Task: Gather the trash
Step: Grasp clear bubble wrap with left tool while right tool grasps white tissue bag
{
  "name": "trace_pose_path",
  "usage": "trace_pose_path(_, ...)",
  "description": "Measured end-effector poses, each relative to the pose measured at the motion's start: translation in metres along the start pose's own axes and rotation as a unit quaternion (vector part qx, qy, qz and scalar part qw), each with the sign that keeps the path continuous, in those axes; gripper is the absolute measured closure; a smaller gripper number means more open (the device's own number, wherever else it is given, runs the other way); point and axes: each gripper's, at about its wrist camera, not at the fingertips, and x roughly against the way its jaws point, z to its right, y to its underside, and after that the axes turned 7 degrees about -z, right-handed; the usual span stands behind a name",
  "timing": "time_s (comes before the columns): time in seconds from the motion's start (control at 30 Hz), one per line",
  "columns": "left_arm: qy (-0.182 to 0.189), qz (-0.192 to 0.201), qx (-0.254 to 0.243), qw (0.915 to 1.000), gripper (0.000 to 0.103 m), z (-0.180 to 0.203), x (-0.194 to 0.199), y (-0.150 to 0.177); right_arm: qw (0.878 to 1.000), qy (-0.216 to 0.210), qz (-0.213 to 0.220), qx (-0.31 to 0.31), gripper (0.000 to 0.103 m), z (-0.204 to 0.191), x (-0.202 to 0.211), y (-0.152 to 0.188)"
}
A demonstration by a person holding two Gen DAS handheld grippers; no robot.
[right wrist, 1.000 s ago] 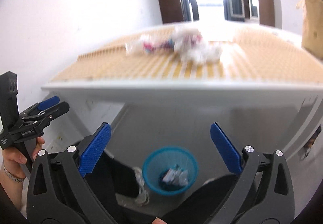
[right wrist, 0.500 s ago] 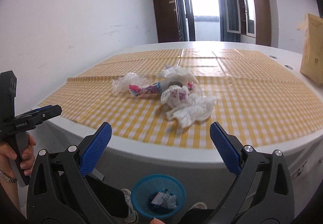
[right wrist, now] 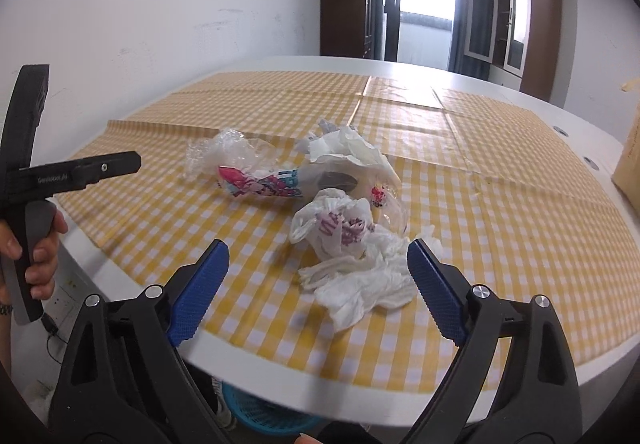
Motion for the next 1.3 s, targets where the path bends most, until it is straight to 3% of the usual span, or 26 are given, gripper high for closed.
trace_pose_path(0.23, 0.007, -0.042, 0.011, 0.9990, 0.006, 0.005, -0.043, -0.031, 0.999, 0.002, -0.038, -0.002, 0.029, 0.011, -0.031, -0.021)
trace_pose_path(0.4, 0.014, -0.068, 0.009, 0.9976, 0.006, 0.014, -0.065, -0.054, 0.996, -0.003, -0.085, 0.011, 0.054, 0.010, -0.055, -0.029)
trace_pose_path(0.63, 0.007, -0.110, -0.005, 0.9939, 0.007, 0.029, -0.101, -0.072, 0.993, -0.016, -0.116, 0.028, 0.069, 0.002, -0.067, -0.041)
trace_pose_path(0.9, 0.034, -0.106, -0.013, 0.9936, 0.034, 0.021, -0.109, -0.071, 0.992, -0.038, -0.117, 0.017, 0.078, 0.002, -0.069, -0.049)
trace_pose_path(1.0, 0.020, -0.097, -0.009, 0.9950, 0.047, 0.013, -0.108, -0.070, 0.993, -0.045, -0.106, -0.003, 0.079, 0.005, -0.064, -0.051)
trace_pose_path(1.17, 0.012, -0.079, -0.014, 0.9967, 0.055, 0.012, -0.098, -0.067, 0.993, -0.068, -0.088, -0.038, 0.081, 0.011, -0.051, -0.054)
trace_pose_path(1.3, 0.020, -0.049, 0.000, 0.9986, 0.056, 0.009, -0.073, -0.068, 0.991, -0.091, -0.074, -0.063, 0.081, 0.017, -0.038, -0.056)
